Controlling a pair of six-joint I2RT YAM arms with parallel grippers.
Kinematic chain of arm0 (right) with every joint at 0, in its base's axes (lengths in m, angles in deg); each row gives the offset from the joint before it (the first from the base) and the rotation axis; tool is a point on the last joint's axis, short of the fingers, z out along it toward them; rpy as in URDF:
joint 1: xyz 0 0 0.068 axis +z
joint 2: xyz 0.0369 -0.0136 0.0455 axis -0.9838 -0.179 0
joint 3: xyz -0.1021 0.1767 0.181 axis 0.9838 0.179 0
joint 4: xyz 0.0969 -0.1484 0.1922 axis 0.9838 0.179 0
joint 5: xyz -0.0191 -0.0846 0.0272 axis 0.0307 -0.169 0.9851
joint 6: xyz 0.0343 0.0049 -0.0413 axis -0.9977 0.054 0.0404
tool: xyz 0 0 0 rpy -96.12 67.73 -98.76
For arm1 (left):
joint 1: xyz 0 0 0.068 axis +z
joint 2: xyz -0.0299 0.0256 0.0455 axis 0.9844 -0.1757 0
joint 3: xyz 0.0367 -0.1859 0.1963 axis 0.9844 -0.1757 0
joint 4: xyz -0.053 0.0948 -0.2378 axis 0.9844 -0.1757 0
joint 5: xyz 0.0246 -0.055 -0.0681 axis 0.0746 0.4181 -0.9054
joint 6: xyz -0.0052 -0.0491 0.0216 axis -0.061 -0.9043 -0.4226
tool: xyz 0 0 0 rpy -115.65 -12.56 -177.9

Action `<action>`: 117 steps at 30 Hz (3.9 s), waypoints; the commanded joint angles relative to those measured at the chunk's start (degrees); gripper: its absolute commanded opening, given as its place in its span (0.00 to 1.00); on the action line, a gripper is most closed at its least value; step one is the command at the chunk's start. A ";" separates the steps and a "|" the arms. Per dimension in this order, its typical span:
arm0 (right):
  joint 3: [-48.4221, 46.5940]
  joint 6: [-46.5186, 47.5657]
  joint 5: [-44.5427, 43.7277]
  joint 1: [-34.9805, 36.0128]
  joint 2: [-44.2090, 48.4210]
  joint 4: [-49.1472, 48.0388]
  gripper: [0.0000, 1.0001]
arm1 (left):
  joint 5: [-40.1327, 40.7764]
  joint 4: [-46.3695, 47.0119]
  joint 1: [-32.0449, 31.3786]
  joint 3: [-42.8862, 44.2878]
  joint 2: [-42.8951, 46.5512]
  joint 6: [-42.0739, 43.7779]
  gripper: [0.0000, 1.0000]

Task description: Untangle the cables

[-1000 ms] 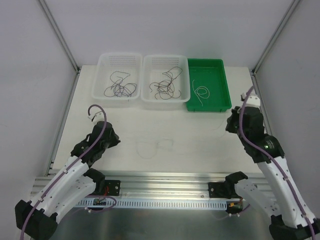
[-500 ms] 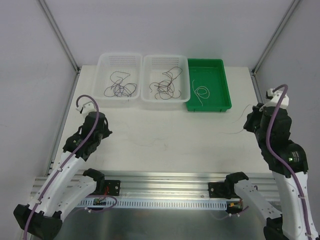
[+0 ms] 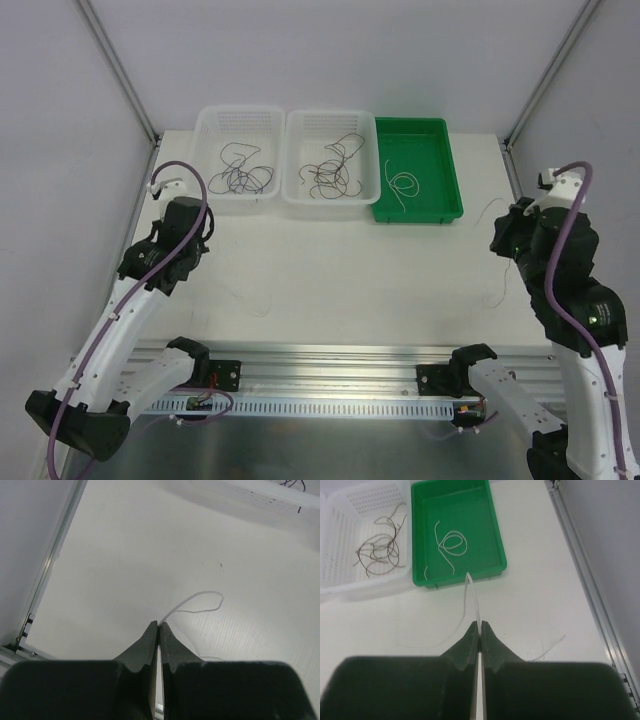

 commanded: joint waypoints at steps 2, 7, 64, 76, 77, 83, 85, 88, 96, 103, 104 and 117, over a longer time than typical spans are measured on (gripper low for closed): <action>8.05 -0.66 6.86 -0.37 -0.62 -0.70 0.01 | -13.80 5.01 0.28 -1.96 1.32 4.74 0.02; 14.39 -1.80 7.04 -0.37 -0.08 -3.52 0.01 | -31.06 11.36 0.28 -8.98 0.62 3.95 0.10; -30.95 4.09 10.46 -7.40 -76.09 -35.18 0.18 | -26.43 13.47 0.37 -15.59 10.46 5.53 0.99; -19.99 2.15 17.50 -7.49 -65.49 -29.81 0.85 | -25.73 13.56 0.37 -15.68 12.48 5.10 0.99; -19.10 2.15 19.07 -7.23 -61.91 -29.02 0.86 | -25.11 13.48 0.37 -15.68 12.66 5.01 0.99; -8.84 2.68 22.87 -3.11 -49.85 -24.89 1.00 | -21.16 13.56 0.54 -16.03 16.17 3.87 0.99; -6.19 2.33 22.43 0.31 -45.19 -23.48 1.00 | -19.31 13.56 0.63 -16.20 17.66 3.42 0.99; -1.26 1.19 22.25 6.38 -40.19 -21.81 0.99 | -16.41 13.56 0.89 -16.47 19.59 2.81 0.99; 4.91 -0.57 18.93 27.63 -39.01 -20.84 1.00 | -9.99 13.56 1.33 -17.87 24.78 1.05 0.99; 5.60 -1.80 12.95 37.59 -45.26 -22.94 1.00 | -16.21 13.39 1.33 -17.79 17.33 0.17 0.99; 6.22 -3.89 12.32 38.12 -45.26 -23.82 1.00 | -19.80 13.30 1.33 -17.70 15.75 -0.61 0.99; 21.32 -8.39 7.22 43.04 -34.63 -26.38 1.00 | -33.22 13.39 -0.77 -16.12 -12.73 -5.98 0.98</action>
